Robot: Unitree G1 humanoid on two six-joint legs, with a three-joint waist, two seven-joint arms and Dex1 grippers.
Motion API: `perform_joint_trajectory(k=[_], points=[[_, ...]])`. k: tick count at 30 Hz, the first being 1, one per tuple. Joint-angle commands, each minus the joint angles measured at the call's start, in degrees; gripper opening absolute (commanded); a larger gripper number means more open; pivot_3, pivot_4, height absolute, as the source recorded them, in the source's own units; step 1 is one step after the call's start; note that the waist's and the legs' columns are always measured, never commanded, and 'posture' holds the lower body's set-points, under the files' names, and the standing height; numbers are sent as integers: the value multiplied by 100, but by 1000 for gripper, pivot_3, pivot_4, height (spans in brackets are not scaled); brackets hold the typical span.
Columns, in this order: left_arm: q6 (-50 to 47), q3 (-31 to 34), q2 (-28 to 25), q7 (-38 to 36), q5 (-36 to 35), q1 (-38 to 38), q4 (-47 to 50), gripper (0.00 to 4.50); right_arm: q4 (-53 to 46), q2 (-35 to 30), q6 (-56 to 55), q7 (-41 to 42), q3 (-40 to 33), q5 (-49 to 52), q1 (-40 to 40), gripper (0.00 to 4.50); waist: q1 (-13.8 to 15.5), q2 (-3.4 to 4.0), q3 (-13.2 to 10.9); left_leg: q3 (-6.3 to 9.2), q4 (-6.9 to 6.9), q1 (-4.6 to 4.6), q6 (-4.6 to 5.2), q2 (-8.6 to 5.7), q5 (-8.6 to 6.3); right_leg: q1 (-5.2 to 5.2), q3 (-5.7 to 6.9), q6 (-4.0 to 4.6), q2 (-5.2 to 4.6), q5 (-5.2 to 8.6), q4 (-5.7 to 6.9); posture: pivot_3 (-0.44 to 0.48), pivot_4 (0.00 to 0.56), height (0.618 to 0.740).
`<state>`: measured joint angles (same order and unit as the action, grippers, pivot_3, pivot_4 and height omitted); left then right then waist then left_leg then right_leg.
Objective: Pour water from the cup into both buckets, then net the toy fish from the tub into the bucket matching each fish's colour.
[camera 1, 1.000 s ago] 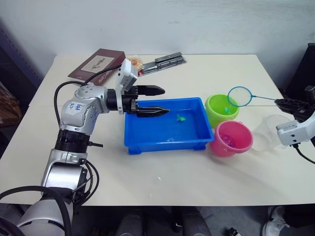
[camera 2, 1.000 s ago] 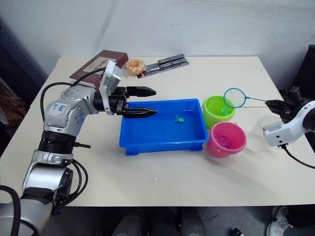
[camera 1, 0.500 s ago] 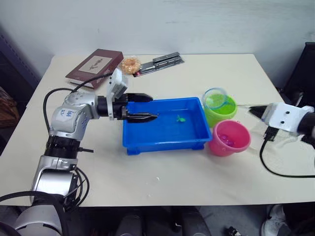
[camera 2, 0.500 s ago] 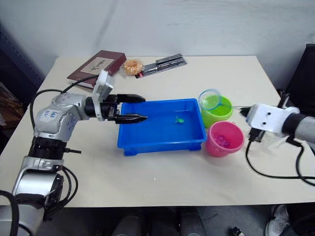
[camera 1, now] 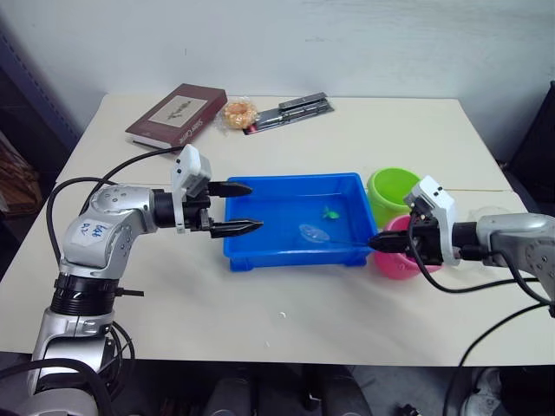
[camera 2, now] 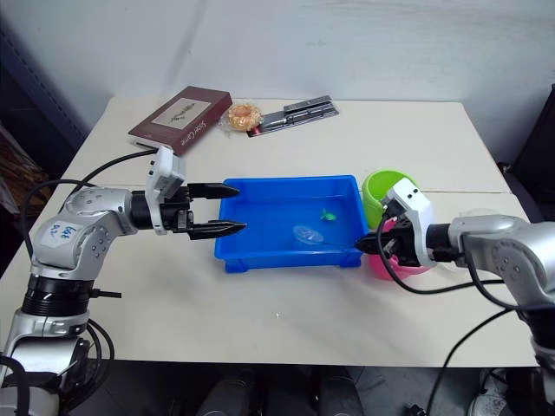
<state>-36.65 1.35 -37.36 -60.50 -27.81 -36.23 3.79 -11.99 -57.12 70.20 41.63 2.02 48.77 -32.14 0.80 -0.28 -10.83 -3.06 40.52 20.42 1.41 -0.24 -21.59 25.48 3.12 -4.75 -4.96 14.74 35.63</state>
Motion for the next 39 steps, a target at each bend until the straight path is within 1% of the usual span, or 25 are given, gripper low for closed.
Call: perform_joint_trajectory(k=[1, 4, 6, 11, 16, 18, 21, 26, 28, 30, 32, 35, 39], points=[[-44, 179, -16, 177, -152, 35, 328, 4455, 437, 136, -185, 70, 320, -547, -284, 0, -1, 0, 0, -1, 0, 0, 0, 0, 0, 0, 1, 0, 1, 0, -1, 0, 150, 740], [-78, 191, 10, 281, -168, 43, 400, 4455, 889, 419, -468, -273, 371, -1098, -452, 0, -12, -1, 1, -7, 0, 0, 1, -3, 1, -1, -3, -4, 4, -2, 0, 0, 150, 740], [-102, 205, -14, 280, -189, 12, 405, 4455, 714, 417, -852, -365, 250, -1389, -397, 0, 4, -1, 1, -9, -1, 0, 2, -4, 1, 1, -4, -5, 6, -3, 1, 0, 150, 740], [35, 106, 28, 222, -129, -132, 83, 4455, -466, -41, -1874, -140, 267, -2041, 240, 0, 61, -1, 1, -5, -2, 4, 1, -3, 0, 2, 1, -5, 12, -3, -5, 0, 150, 740], [172, -61, 164, 99, -101, -421, -200, 4455, -951, -213, -2934, -182, 51, -2755, 854, 0, 52, -1, 1, -14, -1, 3, 1, -5, 1, 1, -6, -11, 30, -6, -5, 0, 150, 740], [224, -125, 239, 6, -106, -589, -365, 4455, -1186, -219, -3185, -144, -219, -2815, 1148, 0, 53, -1, 1, -14, -2, 3, 1, -4, 0, 1, -6, -11, 37, -6, -5, 0, 150, 740], [259, -201, 366, -127, -129, -849, -603, 4455, -1406, -204, -3255, -128, -701, -2781, 1471, 0, 54, -1, 1, -16, -1, 3, 2, -5, 1, 1, -7, -12, 41, -6, -4, 0, 150, 740], [300, -232, 565, -235, -148, -1155, -847, 4455, -1496, -256, -3143, -97, -1350, -2757, 1728, 0, 55, -1, 1, -17, 0, 1, 3, -5, 1, 0, -8, -12, 42, -7, -3, 0, 150, 740], [305, -241, 663, -252, -162, -1287, -903, 4455, -1409, -345, -3095, -98, -1749, -2794, 1813, 0, 53, -1, 0, -18, 0, 1, 3, -4, 1, 0, -10, -12, 42, -6, -3, 0, 150, 740], [363, -291, 777, -315, -141, -1407, -979, 4455, -1081, -707, -3807, -11, -2003, -3384, 2065, 0, 62, -1, 0, -18, 0, 2, 4, -5, 1, 0, -10, -12, 42, -6, -2, 0, 150, 740], [487, -360, 824, -386, -38, -1435, -1055, 4455, -783, -969, -4533, 18, -2026, -3888, 2254, 0, 58, -1, 1, -21, 0, 0, 9, -8, 1, -1, -12, -13, 45, -7, -5, 0, 150, 740], [637, -423, 851, -433, 78, -1483, -1200, 4455, -156, -1286, -5874, -217, -1852, -4812, 2398, 0, 50, -1, 0, -27, -1, -2, 10, -8, 0, -1, -16, -13, 48, -7, -4, 0, 150, 740], [663, -409, 862, -484, 81, -1582, -1283, 4455, 719, -1856, -8005, -889, -1423, -6339, 2450, 0, 17, -1, 0, -42, -3, -8, 10, -6, 1, 1, -29, -14, 48, -7, 0, 0, 150, 740]])
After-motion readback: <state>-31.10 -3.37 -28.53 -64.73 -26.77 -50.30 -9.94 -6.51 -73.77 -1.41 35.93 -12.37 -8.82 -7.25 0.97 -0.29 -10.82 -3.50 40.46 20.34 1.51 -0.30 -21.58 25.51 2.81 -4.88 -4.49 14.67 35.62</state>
